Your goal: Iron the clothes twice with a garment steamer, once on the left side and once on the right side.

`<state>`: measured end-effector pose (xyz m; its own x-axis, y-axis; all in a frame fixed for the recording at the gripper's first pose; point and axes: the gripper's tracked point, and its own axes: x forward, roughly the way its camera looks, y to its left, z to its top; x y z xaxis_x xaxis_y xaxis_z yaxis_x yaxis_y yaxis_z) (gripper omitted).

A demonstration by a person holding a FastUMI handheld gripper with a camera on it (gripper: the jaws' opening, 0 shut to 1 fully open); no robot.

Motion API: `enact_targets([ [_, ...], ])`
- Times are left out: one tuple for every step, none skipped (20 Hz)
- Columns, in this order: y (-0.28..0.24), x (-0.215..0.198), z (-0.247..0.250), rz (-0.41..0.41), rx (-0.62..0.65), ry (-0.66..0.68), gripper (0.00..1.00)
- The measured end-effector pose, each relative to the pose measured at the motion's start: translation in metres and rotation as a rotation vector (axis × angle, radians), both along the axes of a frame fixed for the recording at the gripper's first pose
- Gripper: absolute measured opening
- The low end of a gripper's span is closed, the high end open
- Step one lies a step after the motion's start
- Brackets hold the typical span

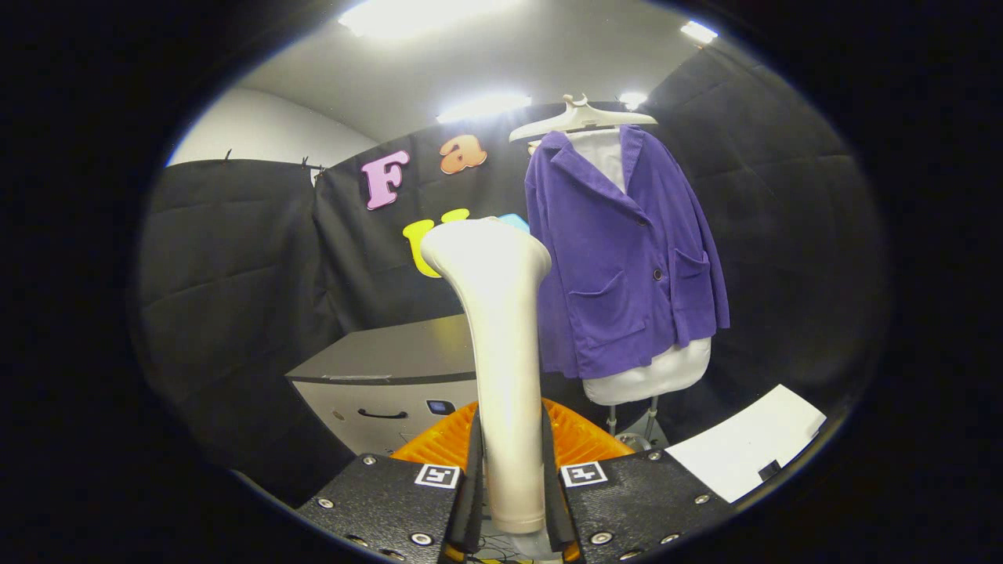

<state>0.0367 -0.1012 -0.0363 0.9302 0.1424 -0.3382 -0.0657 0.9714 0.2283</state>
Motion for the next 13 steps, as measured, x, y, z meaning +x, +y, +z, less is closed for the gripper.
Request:
enact_targets([
  [0.001,-0.002,0.001,0.000,0.004,-0.003,0.33],
  [0.002,-0.004,0.002,-0.004,0.009,-0.013,0.33],
  [0.002,-0.005,0.006,-0.005,0.015,-0.025,0.33],
  [0.004,-0.006,0.007,-0.005,0.020,-0.037,0.32],
  [0.003,-0.008,0.009,-0.004,0.016,-0.043,0.33],
  [0.003,-0.010,0.011,-0.003,0.005,-0.047,0.33],
  [0.001,-0.010,0.013,-0.006,0.000,-0.055,0.33],
  [0.001,-0.013,0.015,-0.008,-0.004,-0.059,0.33],
  [0.000,-0.013,0.016,-0.008,-0.008,-0.061,0.33],
  [0.000,-0.015,0.016,-0.008,-0.012,-0.061,0.33],
  [0.000,-0.015,0.016,-0.007,-0.012,-0.059,0.33],
  [0.001,-0.016,0.015,-0.005,-0.009,-0.056,0.33],
  [0.002,-0.017,0.015,-0.004,-0.006,-0.054,0.33],
])
